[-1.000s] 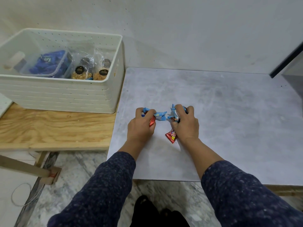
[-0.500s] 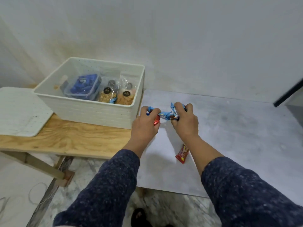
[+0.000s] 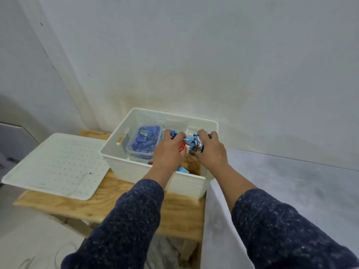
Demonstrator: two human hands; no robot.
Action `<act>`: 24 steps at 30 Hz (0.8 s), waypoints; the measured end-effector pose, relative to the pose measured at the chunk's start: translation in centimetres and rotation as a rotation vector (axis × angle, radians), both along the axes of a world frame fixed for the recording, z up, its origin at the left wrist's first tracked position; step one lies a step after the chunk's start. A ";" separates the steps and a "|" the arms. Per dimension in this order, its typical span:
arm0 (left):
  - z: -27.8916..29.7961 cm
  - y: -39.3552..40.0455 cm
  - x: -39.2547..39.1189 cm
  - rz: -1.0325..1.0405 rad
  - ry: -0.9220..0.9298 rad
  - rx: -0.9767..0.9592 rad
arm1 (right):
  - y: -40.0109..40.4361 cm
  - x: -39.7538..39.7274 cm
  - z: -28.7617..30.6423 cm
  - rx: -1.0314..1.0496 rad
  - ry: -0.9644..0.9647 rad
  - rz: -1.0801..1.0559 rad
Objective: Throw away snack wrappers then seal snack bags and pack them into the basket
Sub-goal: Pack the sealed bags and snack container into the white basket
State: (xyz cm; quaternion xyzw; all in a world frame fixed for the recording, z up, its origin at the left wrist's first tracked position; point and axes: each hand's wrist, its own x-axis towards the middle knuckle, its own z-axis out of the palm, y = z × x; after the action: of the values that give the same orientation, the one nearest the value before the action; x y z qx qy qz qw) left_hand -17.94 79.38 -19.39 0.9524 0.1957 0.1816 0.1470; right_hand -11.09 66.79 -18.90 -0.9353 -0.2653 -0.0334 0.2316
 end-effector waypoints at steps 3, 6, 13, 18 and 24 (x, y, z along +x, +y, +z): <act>-1.2 2.6 1.0 -0.007 0.046 -0.047 | 2.6 0.5 -1.6 0.010 0.094 -0.002; -2.8 3.6 1.5 -0.031 0.195 -0.127 | 3.5 0.7 -3.0 -0.036 0.232 0.005; -4.3 3.5 1.8 -0.135 0.387 -0.077 | 3.1 1.1 -4.1 -0.264 0.266 0.027; -3.6 1.8 1.3 -0.211 0.347 -0.030 | 1.8 0.5 -3.1 -0.191 0.169 -0.009; -3.8 -2.4 -0.8 -0.280 0.356 0.018 | -2.6 -1.3 -1.9 -0.110 0.080 -0.065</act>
State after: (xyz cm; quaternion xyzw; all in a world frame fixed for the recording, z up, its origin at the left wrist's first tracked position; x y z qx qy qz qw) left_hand -18.78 76.96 -23.15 0.9886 0.0829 -0.0099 0.1252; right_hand -12.38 64.17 -20.78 -0.9553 -0.2269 0.0113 0.1891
